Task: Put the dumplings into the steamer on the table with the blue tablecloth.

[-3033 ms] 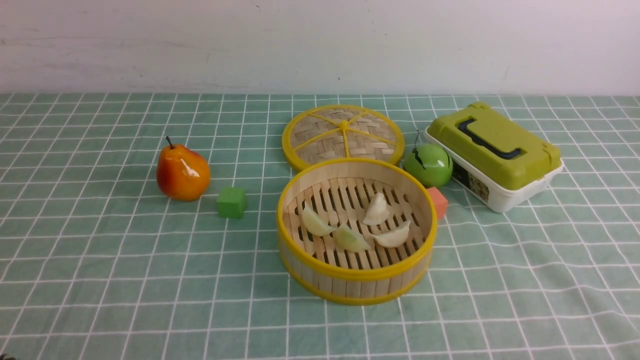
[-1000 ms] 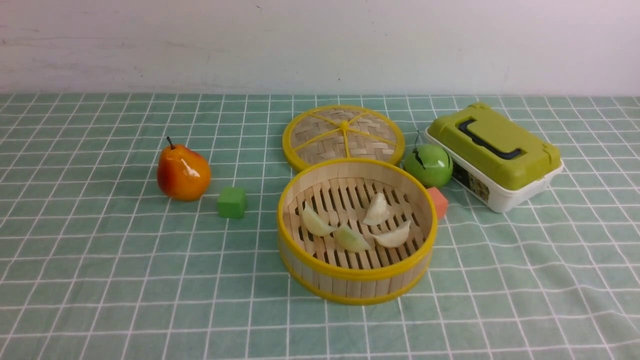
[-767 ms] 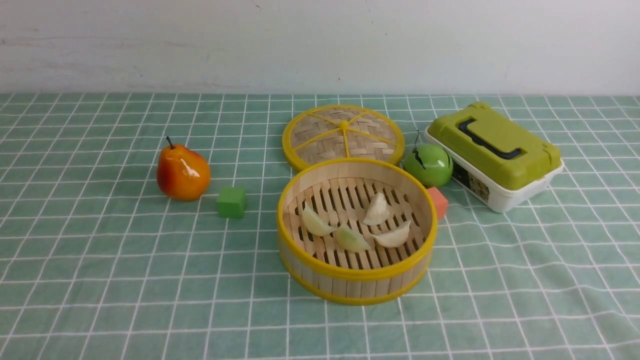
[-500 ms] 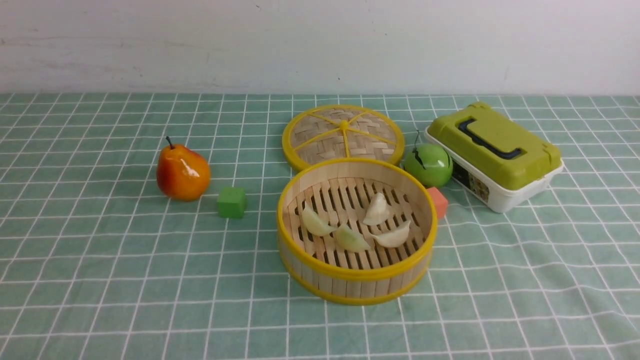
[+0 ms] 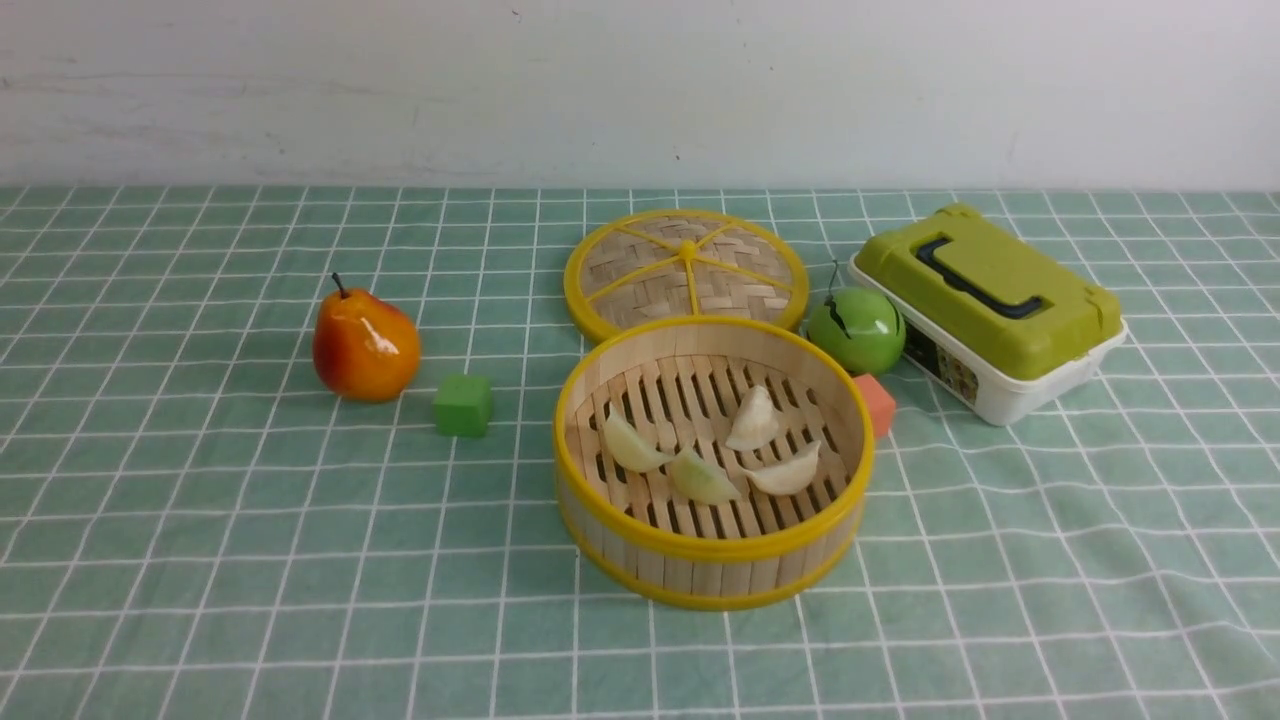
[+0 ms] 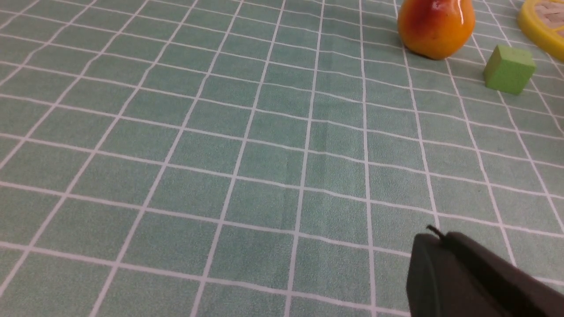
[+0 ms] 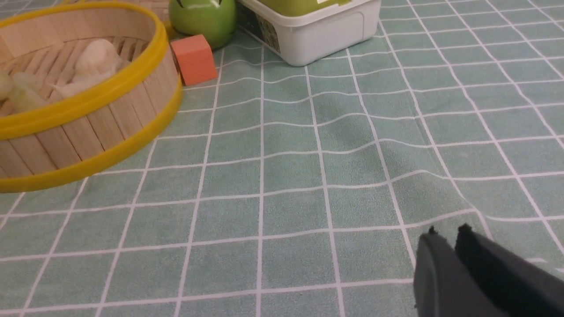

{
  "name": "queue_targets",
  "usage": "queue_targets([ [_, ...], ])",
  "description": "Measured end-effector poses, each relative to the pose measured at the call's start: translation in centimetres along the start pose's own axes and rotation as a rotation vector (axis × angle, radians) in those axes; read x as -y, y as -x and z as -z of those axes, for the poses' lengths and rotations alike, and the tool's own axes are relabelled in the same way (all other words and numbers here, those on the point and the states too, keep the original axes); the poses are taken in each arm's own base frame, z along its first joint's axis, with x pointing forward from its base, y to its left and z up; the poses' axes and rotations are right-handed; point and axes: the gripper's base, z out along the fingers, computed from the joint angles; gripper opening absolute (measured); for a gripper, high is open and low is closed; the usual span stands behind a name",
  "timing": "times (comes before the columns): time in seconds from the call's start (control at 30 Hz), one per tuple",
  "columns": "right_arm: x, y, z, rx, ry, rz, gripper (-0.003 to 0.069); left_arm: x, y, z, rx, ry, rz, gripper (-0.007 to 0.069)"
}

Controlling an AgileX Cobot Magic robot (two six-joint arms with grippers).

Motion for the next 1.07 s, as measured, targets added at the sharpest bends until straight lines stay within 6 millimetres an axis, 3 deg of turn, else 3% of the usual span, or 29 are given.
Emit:
queue_targets([
  [1.07,0.0,0.0,0.0,0.0,0.0,0.0,0.0107,0.0,0.0,0.0,0.0,0.0,0.0,0.0],
])
